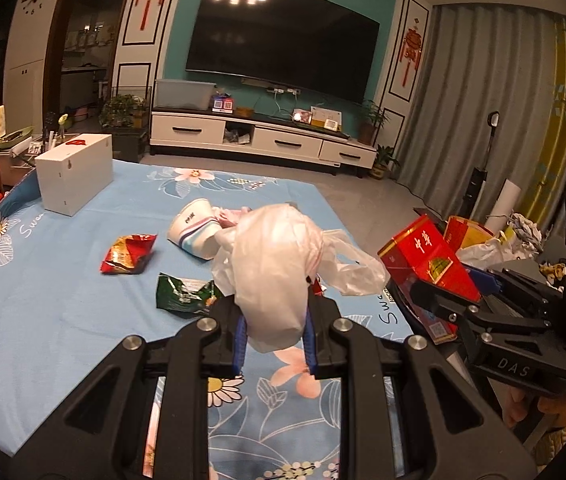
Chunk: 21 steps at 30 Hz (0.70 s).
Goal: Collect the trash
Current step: 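Lift the red cigarette box with the right tool while the left tool grasps the white plastic bag, then carry the red box and white bag over the black bin and open both tools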
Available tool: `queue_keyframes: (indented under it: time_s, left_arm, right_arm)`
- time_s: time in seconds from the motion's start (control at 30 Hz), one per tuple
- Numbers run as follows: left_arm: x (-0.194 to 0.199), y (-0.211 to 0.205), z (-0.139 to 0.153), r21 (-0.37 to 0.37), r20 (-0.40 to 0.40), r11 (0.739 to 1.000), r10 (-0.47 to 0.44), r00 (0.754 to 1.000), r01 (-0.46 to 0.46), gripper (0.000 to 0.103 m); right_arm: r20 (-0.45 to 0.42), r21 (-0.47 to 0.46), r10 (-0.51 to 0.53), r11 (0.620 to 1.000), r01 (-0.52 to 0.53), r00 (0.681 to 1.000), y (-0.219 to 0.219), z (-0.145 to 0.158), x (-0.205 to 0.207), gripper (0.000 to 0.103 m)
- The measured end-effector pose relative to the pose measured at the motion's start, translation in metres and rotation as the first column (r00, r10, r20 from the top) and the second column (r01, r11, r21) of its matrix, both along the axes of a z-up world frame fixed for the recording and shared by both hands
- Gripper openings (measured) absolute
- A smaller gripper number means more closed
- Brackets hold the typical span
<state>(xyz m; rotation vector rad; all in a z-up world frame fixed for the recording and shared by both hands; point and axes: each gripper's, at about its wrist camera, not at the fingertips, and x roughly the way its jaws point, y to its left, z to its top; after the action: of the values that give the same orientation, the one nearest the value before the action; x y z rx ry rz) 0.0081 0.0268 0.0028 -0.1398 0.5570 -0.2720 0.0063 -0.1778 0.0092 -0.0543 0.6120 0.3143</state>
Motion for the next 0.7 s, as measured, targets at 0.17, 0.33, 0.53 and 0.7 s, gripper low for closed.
queue_keyframes:
  time_s: [0.17,0.33,0.53,0.7]
  left_arm:
    - [0.003,-0.007,-0.002,0.009,-0.006,1.000,-0.016,1.000,0.016,0.023]
    - [0.003,-0.016,-0.004,0.017,-0.010,0.999,-0.029,1.000,0.029,0.023]
    - [0.010,-0.025,-0.006,0.027,-0.019,0.998,-0.048,0.999,0.048,0.023]
    - [0.015,-0.031,-0.008,0.036,-0.023,0.997,-0.064,0.998,0.064,0.023]
  right_arm:
    - [0.001,0.010,-0.020,1.000,0.020,1.000,-0.007,-0.001,0.001,0.059]
    - [-0.002,0.017,-0.034,0.999,0.034,0.999,-0.013,-0.003,0.002,0.059]
    - [0.000,0.025,-0.054,0.998,0.054,0.999,-0.022,-0.003,0.003,0.059]
    - [-0.001,0.035,-0.073,0.997,0.073,0.997,-0.030,-0.005,0.003,0.059]
